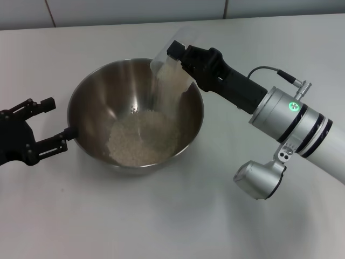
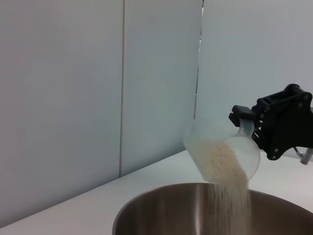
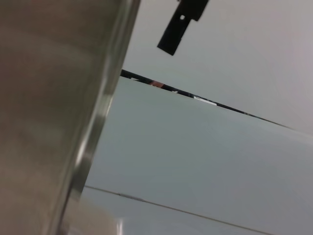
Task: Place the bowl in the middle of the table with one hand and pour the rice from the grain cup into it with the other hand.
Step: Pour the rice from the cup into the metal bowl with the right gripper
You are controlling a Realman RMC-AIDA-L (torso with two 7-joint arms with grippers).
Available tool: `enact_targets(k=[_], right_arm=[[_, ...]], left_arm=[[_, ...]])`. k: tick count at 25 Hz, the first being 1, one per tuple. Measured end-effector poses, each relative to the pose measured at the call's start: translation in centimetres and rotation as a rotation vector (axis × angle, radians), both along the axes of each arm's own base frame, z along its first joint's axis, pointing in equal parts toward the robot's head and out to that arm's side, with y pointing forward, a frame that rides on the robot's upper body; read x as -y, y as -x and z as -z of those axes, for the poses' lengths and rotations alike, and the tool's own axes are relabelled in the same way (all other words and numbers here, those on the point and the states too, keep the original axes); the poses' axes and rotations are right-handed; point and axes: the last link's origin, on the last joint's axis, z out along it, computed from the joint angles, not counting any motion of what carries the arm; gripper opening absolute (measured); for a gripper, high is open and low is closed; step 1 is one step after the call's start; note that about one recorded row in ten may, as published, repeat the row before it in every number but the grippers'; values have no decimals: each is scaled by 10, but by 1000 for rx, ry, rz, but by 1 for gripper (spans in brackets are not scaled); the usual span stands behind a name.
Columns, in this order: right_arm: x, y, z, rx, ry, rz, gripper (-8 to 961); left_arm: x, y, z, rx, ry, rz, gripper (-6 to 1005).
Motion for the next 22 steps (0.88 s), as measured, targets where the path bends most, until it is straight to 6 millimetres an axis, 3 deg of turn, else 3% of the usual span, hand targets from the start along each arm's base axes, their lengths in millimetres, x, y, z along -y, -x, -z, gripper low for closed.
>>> enact_targets(k=[22], right_arm=[[4, 6, 5, 142, -133, -133, 70]], left_arm=[[-4, -3, 1, -5, -5, 11, 814]])
